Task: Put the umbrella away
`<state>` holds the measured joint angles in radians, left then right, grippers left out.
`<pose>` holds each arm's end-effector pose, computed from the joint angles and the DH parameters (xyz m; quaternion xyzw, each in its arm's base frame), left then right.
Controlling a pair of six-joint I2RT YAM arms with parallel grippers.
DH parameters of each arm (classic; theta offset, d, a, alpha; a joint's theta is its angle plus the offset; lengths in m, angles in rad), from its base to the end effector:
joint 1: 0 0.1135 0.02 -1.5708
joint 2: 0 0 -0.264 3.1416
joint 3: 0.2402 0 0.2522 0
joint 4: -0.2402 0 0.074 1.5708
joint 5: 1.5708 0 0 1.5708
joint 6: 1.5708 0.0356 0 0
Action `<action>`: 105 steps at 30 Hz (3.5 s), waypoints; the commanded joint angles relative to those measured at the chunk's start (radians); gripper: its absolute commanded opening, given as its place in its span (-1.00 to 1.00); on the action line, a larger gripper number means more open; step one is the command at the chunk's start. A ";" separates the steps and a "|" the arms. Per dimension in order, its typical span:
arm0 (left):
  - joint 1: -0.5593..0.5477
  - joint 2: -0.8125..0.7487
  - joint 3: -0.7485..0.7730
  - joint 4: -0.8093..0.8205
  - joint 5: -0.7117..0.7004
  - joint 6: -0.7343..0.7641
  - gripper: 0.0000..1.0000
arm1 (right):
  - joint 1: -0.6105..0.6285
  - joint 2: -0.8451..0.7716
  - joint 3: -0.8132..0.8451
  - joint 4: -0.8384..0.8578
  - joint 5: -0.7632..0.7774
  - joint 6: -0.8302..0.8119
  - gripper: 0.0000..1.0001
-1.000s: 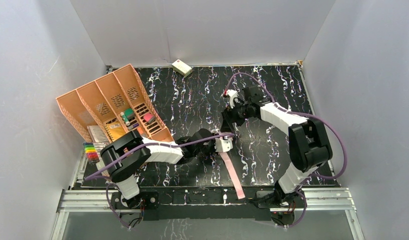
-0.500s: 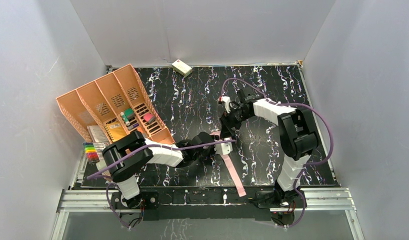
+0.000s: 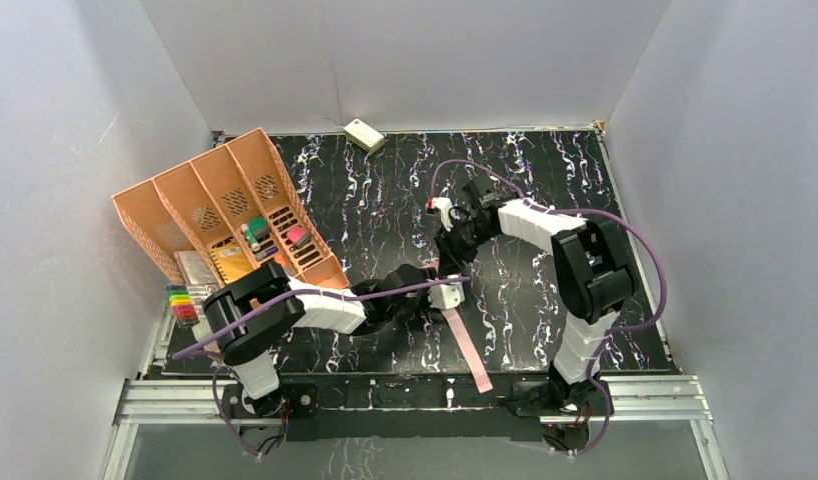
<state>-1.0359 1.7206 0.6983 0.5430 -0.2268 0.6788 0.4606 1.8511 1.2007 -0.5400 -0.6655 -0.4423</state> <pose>0.1775 -0.2839 0.1467 0.6037 0.6002 0.0036 0.5247 0.3147 0.1807 0.1719 -0.4605 0.8082 0.3224 0.1757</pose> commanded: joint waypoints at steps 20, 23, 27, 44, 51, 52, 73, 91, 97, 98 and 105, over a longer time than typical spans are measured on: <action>0.064 -0.494 -0.107 -0.340 0.131 -0.385 0.81 | 0.192 -0.184 -0.392 0.374 0.551 0.047 -0.05; 0.157 -0.536 -0.102 -0.336 0.214 -0.437 0.82 | 0.210 -0.235 -0.477 0.471 0.573 0.022 -0.20; 0.271 -0.548 -0.079 -0.315 0.349 -0.475 0.82 | 0.225 -0.270 -0.544 0.516 0.570 -0.036 -0.23; 0.474 -0.161 0.250 -0.534 0.948 -0.351 0.84 | 0.317 -0.335 -0.672 0.618 0.608 -0.186 -0.06; 0.476 -0.012 0.325 -0.583 1.038 -0.361 0.93 | 0.327 -0.390 -0.731 0.675 0.628 -0.238 -0.11; 0.476 0.013 0.340 -0.590 1.059 -0.361 0.95 | 0.331 -0.389 -0.730 0.677 0.636 -0.240 -0.11; 0.438 0.219 0.362 -0.744 1.010 -0.350 -0.88 | 0.342 -0.440 -0.726 0.718 0.686 -0.194 -0.15; 0.428 0.223 0.388 -0.755 0.770 -0.368 -1.00 | 0.342 -0.663 -0.536 0.359 0.695 0.404 0.48; 0.430 0.213 0.368 -0.718 0.689 -0.420 -1.00 | 0.341 -0.701 -0.497 0.135 0.813 0.784 0.45; 0.430 0.214 0.367 -0.716 0.681 -0.427 -1.00 | 0.342 -0.699 -0.498 0.116 0.819 0.814 0.45; 0.432 0.242 0.409 -0.742 0.641 -0.452 -1.00 | 0.343 -0.604 -0.514 0.082 0.786 0.916 0.40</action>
<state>-0.6140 1.9003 1.1133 -0.1032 0.6682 0.2150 0.8051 1.2003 0.6659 -0.4183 0.1318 0.3508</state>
